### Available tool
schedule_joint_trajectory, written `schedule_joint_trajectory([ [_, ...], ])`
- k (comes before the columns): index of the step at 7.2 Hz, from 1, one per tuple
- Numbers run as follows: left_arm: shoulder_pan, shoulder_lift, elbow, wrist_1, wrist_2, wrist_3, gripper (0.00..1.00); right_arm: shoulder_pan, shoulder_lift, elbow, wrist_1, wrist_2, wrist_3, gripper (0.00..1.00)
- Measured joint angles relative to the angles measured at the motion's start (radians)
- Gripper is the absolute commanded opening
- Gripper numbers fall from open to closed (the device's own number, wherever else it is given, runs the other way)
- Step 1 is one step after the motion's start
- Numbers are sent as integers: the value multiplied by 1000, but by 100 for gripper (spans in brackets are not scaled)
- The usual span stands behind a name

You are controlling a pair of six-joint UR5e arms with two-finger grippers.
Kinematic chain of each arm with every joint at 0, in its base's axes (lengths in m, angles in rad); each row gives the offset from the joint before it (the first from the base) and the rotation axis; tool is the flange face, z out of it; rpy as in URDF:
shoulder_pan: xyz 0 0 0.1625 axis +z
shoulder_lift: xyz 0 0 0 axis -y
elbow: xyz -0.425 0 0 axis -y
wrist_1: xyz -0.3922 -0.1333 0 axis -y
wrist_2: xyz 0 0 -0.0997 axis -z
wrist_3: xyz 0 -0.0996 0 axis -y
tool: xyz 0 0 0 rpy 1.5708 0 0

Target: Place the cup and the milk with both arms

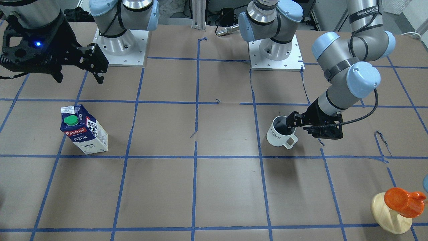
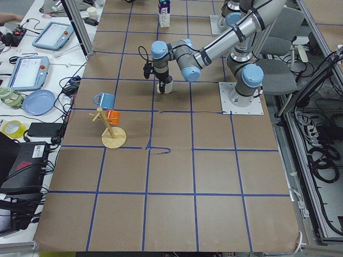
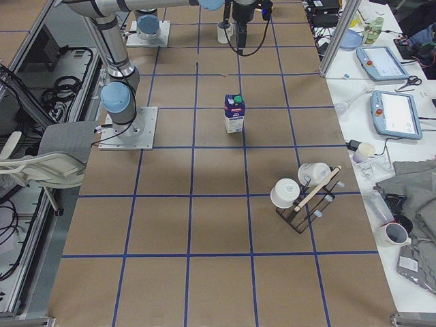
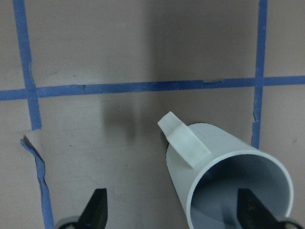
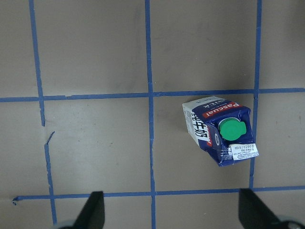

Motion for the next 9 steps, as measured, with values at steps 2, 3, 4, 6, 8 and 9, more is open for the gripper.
schedule_joint_trajectory([
  [2, -13, -28, -20, 21, -5, -57, 0, 0, 0, 0, -2, -1, -1, 100],
  [3, -45, -34, -17, 34, -2, -124, 0, 0, 0, 0, -2, -1, -1, 100],
  [4, -88, -36, 4, 48, 0, -191, 0, 0, 0, 0, -2, -1, -2, 100],
  [6, -177, -46, 104, 32, -4, -336, 0, 0, 0, 0, -2, -2, -2, 100],
  [8, -292, -119, 270, 2, -14, -530, 0, 0, 0, 0, -3, -2, -2, 100],
  [9, -340, -184, 368, -6, -14, -612, 0, 0, 0, 0, -3, -2, -2, 100],
])
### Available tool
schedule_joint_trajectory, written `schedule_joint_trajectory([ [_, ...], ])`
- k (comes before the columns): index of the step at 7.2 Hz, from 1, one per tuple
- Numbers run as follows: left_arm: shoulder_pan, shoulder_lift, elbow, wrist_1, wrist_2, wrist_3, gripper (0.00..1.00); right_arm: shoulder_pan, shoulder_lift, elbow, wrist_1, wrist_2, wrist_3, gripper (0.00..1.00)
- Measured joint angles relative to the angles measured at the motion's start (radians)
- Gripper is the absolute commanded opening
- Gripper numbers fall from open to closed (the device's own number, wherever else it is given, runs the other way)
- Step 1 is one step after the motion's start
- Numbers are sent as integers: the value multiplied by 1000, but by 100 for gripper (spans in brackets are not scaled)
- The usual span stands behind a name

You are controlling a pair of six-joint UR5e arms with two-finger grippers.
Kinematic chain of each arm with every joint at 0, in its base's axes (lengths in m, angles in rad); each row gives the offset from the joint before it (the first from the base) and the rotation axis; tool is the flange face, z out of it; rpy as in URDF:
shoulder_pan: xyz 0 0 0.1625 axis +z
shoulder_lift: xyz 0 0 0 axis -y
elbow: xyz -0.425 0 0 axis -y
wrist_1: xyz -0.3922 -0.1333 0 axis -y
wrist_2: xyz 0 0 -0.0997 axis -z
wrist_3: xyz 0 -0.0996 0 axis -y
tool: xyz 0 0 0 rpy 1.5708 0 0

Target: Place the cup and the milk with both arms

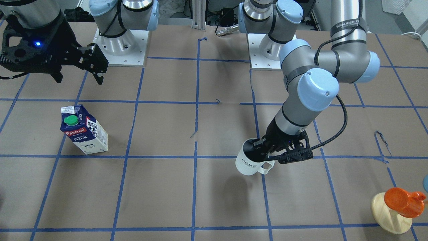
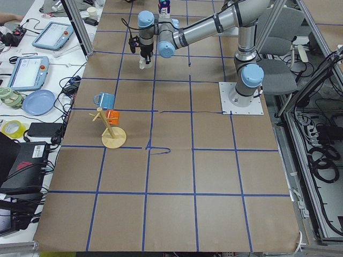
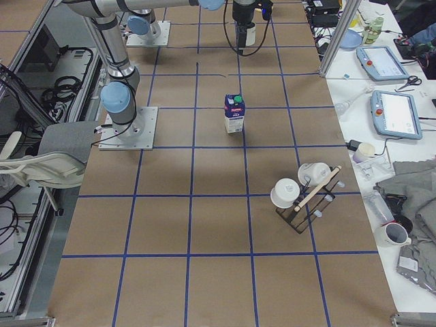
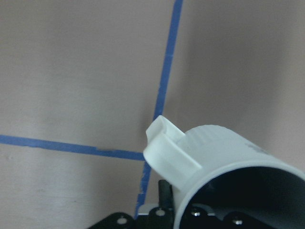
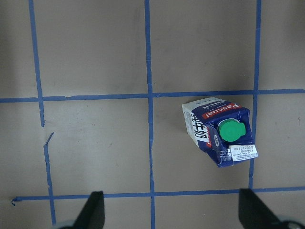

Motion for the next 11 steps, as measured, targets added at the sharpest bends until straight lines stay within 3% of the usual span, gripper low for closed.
schedule_joint_trajectory([
  [3, -136, -191, 220, -8, 13, -165, 0, -1, 1, 0, 0, -1, -7, 100],
  [5, -189, -272, 296, -5, 17, -236, 0, -3, 1, 1, 1, -2, -9, 100],
  [7, -216, -312, 307, 0, 17, -251, 32, -3, 1, 1, 1, -1, -10, 100],
  [8, -228, -316, 298, 0, 20, -250, 59, -3, 1, 1, 1, -2, -10, 100],
  [10, -243, -294, 284, 0, 49, -243, 82, -4, 1, 2, 1, -2, -10, 100],
  [11, -230, -269, 286, -10, 56, -227, 85, -4, 1, 2, 0, -1, -11, 100],
])
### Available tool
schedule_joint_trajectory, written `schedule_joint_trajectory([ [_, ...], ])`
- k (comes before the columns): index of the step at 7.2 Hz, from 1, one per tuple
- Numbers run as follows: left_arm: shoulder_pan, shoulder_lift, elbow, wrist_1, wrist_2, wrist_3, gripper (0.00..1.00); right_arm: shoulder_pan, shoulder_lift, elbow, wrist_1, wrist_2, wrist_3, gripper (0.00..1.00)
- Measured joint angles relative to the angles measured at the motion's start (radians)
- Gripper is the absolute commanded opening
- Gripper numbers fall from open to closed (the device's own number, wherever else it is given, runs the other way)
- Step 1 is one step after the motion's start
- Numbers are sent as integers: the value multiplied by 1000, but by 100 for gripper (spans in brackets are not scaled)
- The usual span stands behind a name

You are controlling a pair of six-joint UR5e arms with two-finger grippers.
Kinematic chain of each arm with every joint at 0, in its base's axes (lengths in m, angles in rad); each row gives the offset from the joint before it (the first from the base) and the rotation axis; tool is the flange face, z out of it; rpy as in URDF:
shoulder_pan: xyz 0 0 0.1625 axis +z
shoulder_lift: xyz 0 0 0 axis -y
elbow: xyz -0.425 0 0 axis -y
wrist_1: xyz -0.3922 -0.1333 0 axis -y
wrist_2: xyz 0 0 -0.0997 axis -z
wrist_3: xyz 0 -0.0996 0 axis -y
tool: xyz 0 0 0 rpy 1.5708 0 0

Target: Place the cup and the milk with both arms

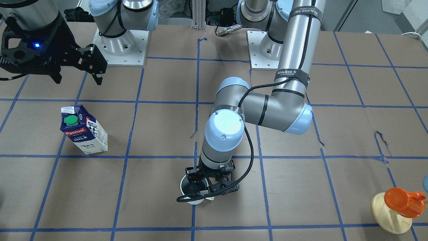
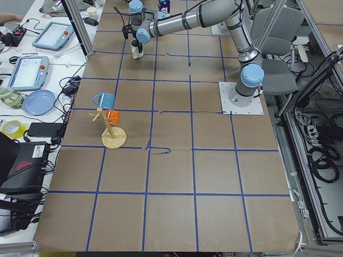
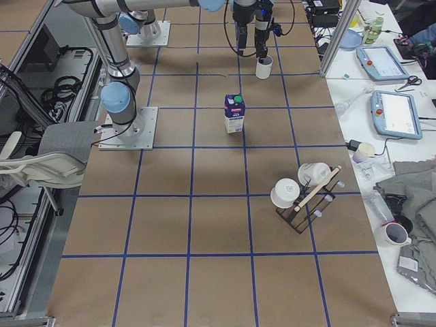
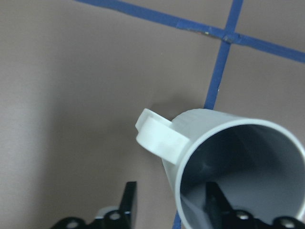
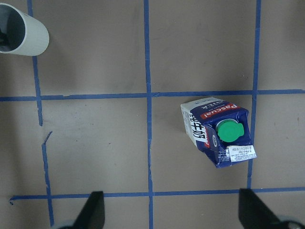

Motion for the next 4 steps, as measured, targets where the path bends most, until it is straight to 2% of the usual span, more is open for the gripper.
schedule_joint_trajectory([
  [3, 149, 170, 2, -170, 8, 242, 100, -3, 3, 0, 0, -1, -1, 100],
  [4, 185, 242, 2, -244, 29, 320, 100, -8, 7, 0, -1, -1, -19, 100],
])
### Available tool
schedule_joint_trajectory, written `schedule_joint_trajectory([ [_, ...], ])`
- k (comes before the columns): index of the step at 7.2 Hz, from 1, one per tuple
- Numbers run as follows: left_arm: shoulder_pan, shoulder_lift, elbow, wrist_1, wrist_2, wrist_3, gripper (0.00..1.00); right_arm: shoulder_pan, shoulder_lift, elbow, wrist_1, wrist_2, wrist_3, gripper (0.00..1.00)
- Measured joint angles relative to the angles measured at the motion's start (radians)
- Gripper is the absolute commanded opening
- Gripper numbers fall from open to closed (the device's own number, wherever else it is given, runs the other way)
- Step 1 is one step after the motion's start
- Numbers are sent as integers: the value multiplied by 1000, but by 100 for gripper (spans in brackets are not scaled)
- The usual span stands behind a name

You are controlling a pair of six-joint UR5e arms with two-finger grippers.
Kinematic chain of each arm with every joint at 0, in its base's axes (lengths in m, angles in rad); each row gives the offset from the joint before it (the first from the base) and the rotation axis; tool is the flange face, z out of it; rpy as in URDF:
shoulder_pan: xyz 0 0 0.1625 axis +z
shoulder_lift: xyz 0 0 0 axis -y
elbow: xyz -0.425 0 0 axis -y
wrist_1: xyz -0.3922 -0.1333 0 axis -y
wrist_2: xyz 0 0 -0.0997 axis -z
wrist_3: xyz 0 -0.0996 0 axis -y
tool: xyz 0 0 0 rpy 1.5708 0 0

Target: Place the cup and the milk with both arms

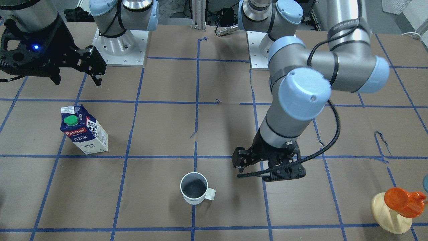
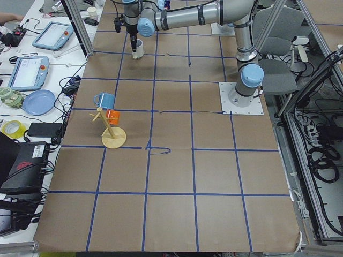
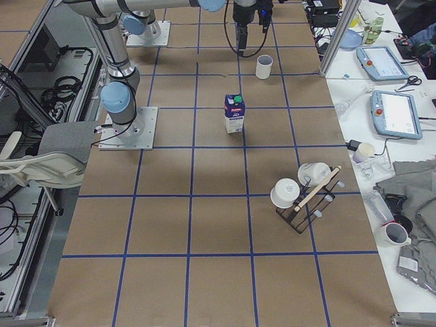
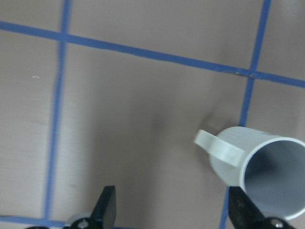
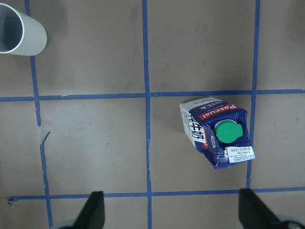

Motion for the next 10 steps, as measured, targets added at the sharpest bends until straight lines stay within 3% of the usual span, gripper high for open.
schedule_joint_trajectory([
  [2, 105, 171, 2, -190, 38, 204, 100, -58, 18, 0, -4, 1, -126, 100],
  [4, 144, 292, -17, -257, 35, 294, 100, -170, 64, 9, -8, 3, -267, 100],
  [8, 100, 327, -83, -245, 31, 238, 100, -221, 89, 225, -231, 12, -258, 100],
  [10, 94, 334, -92, -236, 37, 235, 100, -202, 87, 286, -266, 16, -261, 98],
])
